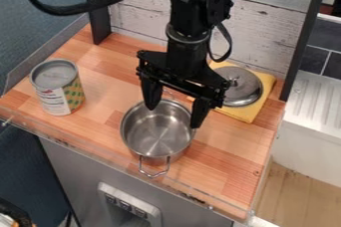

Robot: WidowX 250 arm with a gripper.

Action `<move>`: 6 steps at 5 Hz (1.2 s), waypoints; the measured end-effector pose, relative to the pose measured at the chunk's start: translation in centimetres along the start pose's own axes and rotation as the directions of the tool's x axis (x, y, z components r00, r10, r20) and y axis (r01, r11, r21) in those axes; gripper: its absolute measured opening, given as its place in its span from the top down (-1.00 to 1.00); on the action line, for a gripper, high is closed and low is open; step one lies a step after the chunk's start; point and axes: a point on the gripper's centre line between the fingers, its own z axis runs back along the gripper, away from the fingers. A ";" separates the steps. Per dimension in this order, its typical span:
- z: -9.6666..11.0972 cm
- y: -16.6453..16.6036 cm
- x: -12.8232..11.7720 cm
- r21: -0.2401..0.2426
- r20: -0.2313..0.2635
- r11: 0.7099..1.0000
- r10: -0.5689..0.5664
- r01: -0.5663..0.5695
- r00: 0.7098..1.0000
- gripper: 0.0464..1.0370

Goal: Moved the silver lid from the right top conner to the top of the silver pot

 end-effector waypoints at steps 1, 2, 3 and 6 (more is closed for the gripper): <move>-0.7 -0.1 -0.3 0.002 -0.033 1.000 0.000 0.000 0.999 -0.92; -1.5 -0.8 2.3 -0.034 -0.016 0.999 -0.003 0.002 1.000 -0.92; -2.4 -1.4 5.6 -0.057 0.006 0.998 -0.005 0.005 1.000 -0.92; -5.2 -3.1 13.2 -0.085 0.060 0.996 -0.023 0.028 0.998 -0.92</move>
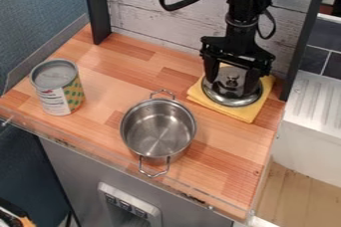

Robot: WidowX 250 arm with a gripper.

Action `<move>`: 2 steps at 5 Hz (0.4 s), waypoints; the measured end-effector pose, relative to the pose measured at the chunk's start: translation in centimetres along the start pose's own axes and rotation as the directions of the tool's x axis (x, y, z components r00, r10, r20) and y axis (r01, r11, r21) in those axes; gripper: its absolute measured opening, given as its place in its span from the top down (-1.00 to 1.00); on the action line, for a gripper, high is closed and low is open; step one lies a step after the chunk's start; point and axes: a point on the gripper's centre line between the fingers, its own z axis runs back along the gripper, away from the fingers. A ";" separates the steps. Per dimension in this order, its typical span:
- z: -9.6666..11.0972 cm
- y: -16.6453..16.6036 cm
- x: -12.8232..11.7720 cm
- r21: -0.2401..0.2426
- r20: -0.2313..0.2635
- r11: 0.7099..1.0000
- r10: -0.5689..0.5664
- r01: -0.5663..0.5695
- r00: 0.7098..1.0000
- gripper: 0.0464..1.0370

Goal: Moved the silver lid from the right top conner to the top of the silver pot

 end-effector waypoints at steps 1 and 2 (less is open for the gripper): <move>-0.6 0.1 0.5 0.001 -0.009 1.000 0.002 -0.002 1.000 -0.92; -0.8 0.1 1.0 0.003 -0.004 1.000 0.004 -0.004 1.000 -0.81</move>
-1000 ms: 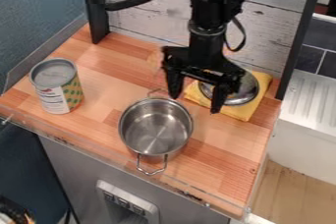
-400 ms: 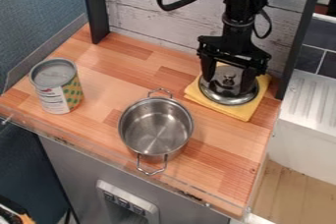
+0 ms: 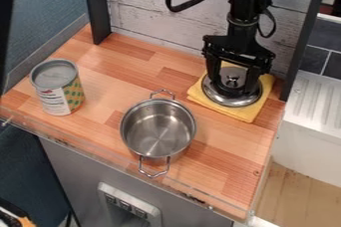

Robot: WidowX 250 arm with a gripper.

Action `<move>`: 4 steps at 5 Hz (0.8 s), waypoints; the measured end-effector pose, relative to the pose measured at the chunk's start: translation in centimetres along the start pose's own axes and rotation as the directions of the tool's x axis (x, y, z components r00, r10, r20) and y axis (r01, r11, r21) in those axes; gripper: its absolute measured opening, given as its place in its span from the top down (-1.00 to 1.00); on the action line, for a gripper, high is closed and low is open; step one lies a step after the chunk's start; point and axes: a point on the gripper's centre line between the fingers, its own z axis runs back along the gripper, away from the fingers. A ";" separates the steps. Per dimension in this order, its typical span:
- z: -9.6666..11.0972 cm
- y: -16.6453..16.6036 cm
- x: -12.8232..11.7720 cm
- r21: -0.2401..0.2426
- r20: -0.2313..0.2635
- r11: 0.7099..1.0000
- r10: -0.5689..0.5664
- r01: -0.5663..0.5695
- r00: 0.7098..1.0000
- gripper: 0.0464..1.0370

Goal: Moved the silver lid from the right top conner to the top of the silver pot

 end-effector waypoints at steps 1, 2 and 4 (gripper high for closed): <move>0.0 0.0 0.1 0.001 0.003 1.000 0.002 -0.002 1.000 -0.26; 0.0 0.0 0.2 0.007 0.004 1.000 -0.002 0.002 1.000 0.34; 0.6 -0.1 -0.3 0.004 -0.002 1.000 0.001 -0.001 1.000 0.52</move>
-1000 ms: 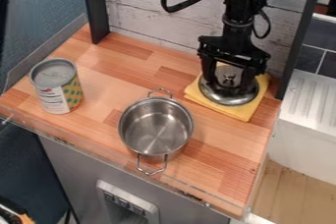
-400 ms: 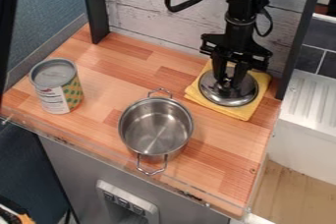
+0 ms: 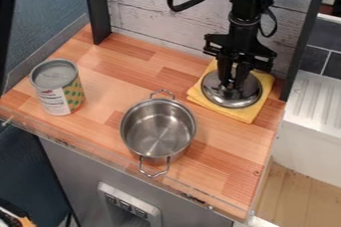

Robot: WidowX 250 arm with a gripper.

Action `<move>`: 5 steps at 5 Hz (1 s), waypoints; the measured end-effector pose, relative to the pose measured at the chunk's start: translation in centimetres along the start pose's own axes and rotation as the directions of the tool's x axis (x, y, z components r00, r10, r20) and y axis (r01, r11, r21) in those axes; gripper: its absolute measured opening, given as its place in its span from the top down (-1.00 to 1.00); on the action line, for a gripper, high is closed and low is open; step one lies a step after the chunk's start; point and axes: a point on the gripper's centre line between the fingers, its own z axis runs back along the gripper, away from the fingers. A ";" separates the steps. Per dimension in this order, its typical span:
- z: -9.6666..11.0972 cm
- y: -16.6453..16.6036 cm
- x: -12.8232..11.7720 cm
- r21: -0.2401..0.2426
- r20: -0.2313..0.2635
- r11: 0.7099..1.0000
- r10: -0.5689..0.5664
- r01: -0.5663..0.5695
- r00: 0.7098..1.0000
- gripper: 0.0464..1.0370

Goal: Moved the silver lid from the right top conner to the top of the silver pot

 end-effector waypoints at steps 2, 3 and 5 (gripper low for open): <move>7.2 0.9 -3.4 -0.060 0.133 0.998 0.040 -0.033 0.990 0.52; 7.5 1.9 -6.2 -0.048 0.119 0.998 0.038 -0.032 0.992 0.52; 5.4 4.1 -11.0 0.001 0.038 0.999 0.042 -0.042 0.998 0.52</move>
